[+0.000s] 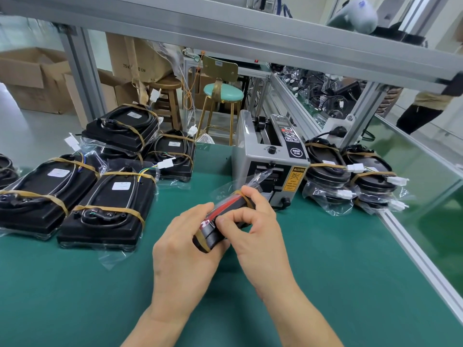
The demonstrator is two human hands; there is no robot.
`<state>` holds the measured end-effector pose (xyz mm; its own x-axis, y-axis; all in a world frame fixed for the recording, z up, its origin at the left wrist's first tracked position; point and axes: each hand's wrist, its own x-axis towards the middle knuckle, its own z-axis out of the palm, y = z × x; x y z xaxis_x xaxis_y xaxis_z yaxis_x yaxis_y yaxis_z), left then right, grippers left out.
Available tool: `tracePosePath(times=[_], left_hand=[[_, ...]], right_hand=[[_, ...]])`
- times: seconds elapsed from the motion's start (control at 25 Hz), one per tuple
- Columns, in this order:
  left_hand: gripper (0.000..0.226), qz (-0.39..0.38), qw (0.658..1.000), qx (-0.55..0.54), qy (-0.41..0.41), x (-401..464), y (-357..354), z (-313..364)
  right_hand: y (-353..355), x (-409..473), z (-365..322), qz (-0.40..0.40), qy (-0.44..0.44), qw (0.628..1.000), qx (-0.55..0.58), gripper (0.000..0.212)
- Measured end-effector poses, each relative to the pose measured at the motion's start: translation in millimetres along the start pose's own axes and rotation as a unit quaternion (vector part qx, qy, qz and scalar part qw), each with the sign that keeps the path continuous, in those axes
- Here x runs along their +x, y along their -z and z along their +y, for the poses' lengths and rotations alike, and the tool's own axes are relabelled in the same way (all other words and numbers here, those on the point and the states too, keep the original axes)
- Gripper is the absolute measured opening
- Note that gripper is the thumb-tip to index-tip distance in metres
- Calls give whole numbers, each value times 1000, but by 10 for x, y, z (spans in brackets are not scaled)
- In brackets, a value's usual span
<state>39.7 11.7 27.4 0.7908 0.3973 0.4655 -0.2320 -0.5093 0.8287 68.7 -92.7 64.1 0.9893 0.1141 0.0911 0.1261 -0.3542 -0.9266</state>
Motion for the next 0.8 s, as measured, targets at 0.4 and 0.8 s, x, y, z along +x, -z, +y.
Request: tracePosePath(times=[0.4, 0.8], left_hand=[[59, 6, 1000, 2, 5, 7, 3, 49], [54, -10, 999, -10, 40, 53, 24, 5]], right_hand=[[-117, 16, 47, 83, -19, 990, 109, 29], [-75, 18, 98, 36, 54, 998, -9, 56]])
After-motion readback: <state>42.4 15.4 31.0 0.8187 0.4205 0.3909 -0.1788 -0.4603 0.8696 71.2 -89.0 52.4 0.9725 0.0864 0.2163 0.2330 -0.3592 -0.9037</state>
